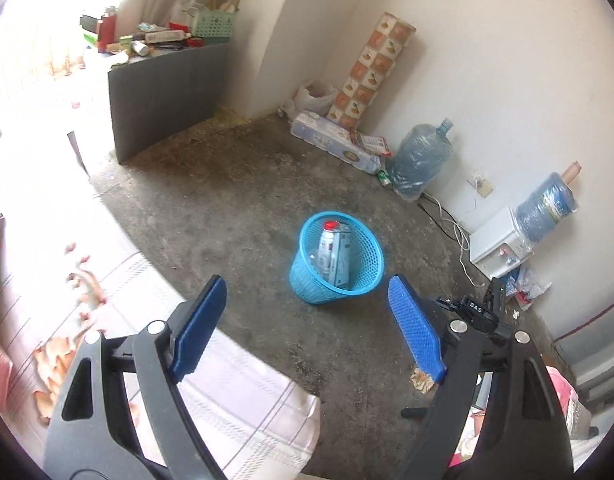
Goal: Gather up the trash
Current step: 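Carry the dome and CABLE box to the blue wastebasket and release both, then move both tools back to the table toward the red wrapper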
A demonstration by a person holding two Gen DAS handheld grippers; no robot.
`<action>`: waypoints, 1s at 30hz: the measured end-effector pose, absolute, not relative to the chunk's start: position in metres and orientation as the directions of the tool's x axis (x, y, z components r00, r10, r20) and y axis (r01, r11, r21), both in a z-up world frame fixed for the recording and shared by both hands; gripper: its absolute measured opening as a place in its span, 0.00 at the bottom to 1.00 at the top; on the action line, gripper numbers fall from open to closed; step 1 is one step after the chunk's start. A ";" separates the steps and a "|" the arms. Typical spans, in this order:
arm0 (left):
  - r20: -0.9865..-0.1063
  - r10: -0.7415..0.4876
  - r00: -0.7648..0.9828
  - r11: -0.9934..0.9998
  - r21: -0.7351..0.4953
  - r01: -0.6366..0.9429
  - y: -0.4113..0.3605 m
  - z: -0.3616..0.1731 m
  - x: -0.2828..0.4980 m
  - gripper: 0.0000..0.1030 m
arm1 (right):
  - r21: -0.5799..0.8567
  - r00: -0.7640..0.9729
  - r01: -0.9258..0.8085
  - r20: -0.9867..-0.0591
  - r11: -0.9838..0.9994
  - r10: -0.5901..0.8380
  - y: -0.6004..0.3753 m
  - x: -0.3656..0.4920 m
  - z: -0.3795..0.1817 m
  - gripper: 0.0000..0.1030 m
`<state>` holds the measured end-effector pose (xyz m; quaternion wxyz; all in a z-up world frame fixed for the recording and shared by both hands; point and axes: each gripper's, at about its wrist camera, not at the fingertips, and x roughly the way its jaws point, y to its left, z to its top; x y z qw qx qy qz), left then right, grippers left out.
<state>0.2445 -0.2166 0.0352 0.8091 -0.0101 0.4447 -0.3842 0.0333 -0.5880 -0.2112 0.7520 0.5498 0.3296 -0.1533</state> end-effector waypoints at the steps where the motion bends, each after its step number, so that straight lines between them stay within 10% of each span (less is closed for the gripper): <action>1: -0.704 -0.613 0.358 0.738 -0.349 0.577 -0.190 0.039 0.244 0.77 | 0.721 0.731 0.582 -0.666 0.377 0.145 -0.580 0.039 -0.204 0.85; 12: -0.715 -0.469 0.519 0.883 -0.364 0.296 -0.012 0.014 0.187 0.77 | 0.709 0.672 0.198 -0.601 0.677 0.433 -0.421 0.139 -0.112 0.85; 30: -0.789 -0.311 0.530 0.915 -0.099 0.390 -0.069 -0.062 0.113 0.76 | 0.644 0.431 -0.080 -0.666 0.761 0.609 -0.240 0.181 -0.085 0.84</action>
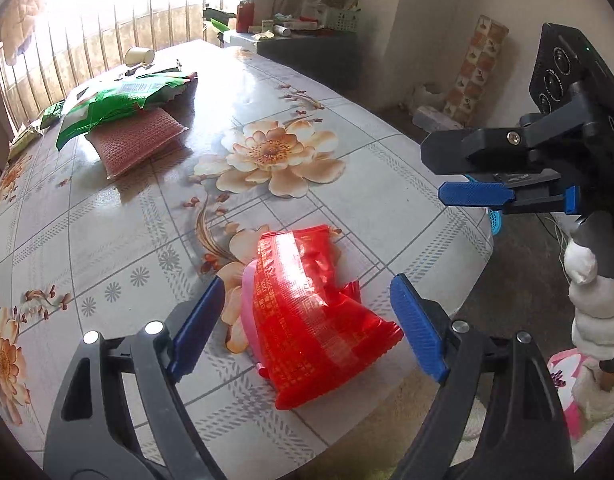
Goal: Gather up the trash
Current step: 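Move both tools back to the table toward the red wrapper, then grasp the red wrapper with the left tool while the right tool grasps the green snack bag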
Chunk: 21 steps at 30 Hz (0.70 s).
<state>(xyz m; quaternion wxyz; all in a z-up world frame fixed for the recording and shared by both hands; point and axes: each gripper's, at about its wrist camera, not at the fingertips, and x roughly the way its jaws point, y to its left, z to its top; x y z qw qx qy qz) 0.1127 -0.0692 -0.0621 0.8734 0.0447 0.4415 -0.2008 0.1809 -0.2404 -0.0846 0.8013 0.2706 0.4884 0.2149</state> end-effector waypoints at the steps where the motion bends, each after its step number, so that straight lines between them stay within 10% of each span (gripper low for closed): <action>1: -0.794 -0.306 0.526 0.919 -0.101 0.381 -0.069 -0.065 0.114 0.73 | 0.641 0.435 -0.076 -0.668 0.763 0.604 -0.243 0.180 -0.083 0.84; 21: -0.780 -0.185 0.598 0.981 -0.182 0.066 0.040 -0.065 0.154 0.46 | 0.697 0.403 -0.085 -0.629 0.712 0.664 -0.217 0.223 -0.077 0.84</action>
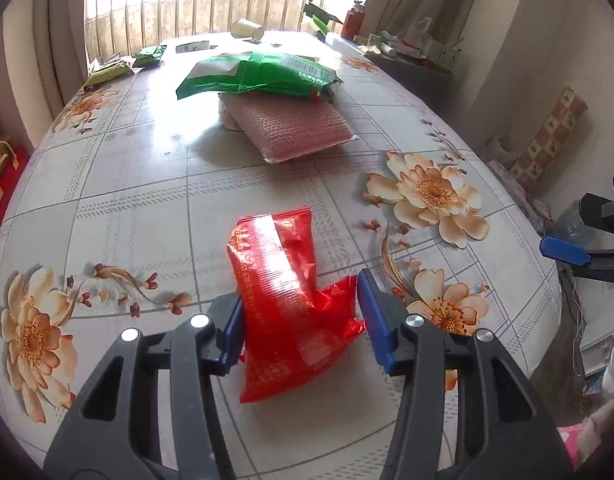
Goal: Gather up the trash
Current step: 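Grasp the red wrapper with the left tool while the right tool grasps the green snack bag, then lift the red wrapper with the left tool while the right tool lifts the green snack bag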
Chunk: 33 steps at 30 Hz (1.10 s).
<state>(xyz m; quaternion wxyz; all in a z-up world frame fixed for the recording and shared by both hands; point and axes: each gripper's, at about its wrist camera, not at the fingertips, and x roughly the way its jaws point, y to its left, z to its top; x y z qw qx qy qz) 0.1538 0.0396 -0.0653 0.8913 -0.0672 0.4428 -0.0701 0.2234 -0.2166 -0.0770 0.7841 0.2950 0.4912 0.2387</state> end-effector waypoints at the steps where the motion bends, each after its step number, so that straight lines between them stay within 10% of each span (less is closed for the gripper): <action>1: -0.779 -0.180 0.601 0.981 -0.189 0.049 0.046 -0.065 0.155 0.46 | 0.710 0.397 -0.085 -0.619 0.699 0.678 -0.212 0.231 -0.076 0.84; 13: -0.747 -0.178 0.640 0.963 -0.265 -0.042 0.101 -0.069 0.151 0.41 | 0.862 0.375 -0.003 -0.470 0.508 0.799 -0.159 0.354 -0.082 0.81; 21: -0.735 -0.215 0.643 0.954 -0.298 -0.021 0.108 -0.070 0.147 0.42 | 0.841 0.347 0.101 -0.531 0.532 0.773 -0.125 0.430 -0.112 0.75; 33: -0.713 -0.264 0.649 0.936 -0.352 -0.006 0.118 -0.072 0.146 0.42 | 0.882 0.358 0.101 -0.463 0.460 0.811 -0.104 0.446 -0.136 0.27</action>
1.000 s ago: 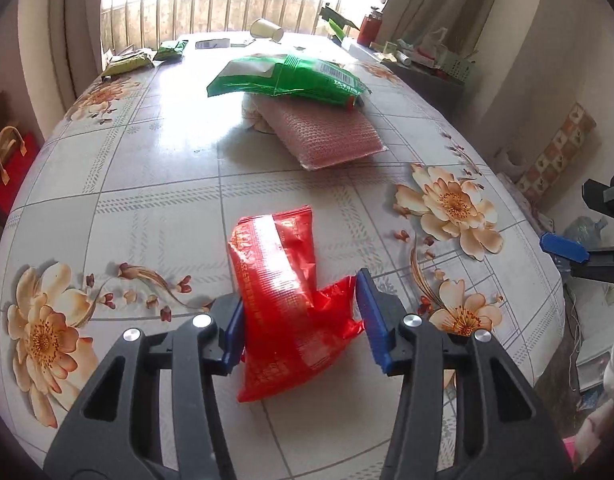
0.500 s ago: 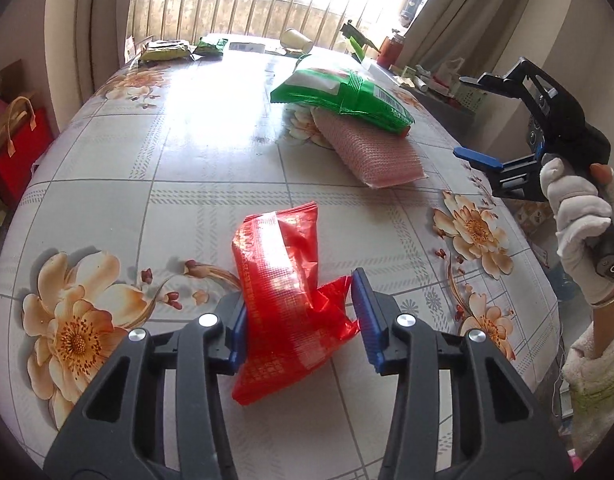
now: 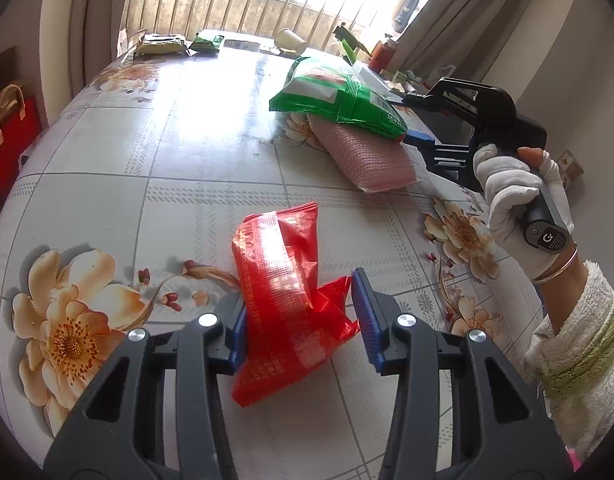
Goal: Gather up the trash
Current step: 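Lift the red wrapper with the left tool while the right tool lifts the green snack bag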
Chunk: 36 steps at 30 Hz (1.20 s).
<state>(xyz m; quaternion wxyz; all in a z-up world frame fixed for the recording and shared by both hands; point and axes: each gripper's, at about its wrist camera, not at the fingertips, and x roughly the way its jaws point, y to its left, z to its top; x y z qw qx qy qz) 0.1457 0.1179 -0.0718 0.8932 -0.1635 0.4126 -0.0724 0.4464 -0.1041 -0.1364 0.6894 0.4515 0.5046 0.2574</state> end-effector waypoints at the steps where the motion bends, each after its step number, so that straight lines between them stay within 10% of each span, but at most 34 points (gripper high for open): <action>1: -0.712 -0.267 0.649 0.935 -0.355 -0.005 0.118 -0.072 0.146 0.42 | 0.889 0.361 0.092 -0.450 0.449 0.817 -0.106 0.446 -0.135 0.16; 15: -0.715 -0.264 0.647 0.934 -0.358 -0.015 0.121 -0.072 0.146 0.42 | 0.954 0.378 0.153 -0.296 0.256 0.877 -0.157 0.418 -0.134 0.13; 19: -0.716 -0.269 0.644 0.930 -0.367 -0.020 0.121 -0.072 0.147 0.42 | 0.945 0.353 0.201 -0.317 0.259 0.880 -0.149 0.424 -0.146 0.54; 23: -0.715 -0.273 0.644 0.928 -0.372 -0.019 0.122 -0.072 0.146 0.42 | 0.936 0.315 0.224 -0.334 0.272 0.888 -0.128 0.437 -0.157 0.57; 33: -0.703 -0.298 0.646 0.915 -0.403 -0.016 0.127 -0.073 0.146 0.42 | 0.911 0.276 0.220 -0.402 0.350 0.873 -0.078 0.469 -0.159 0.55; 36: -0.700 -0.300 0.648 0.914 -0.406 -0.015 0.127 -0.073 0.145 0.42 | 0.913 0.275 0.228 -0.394 0.339 0.877 -0.072 0.475 -0.163 0.28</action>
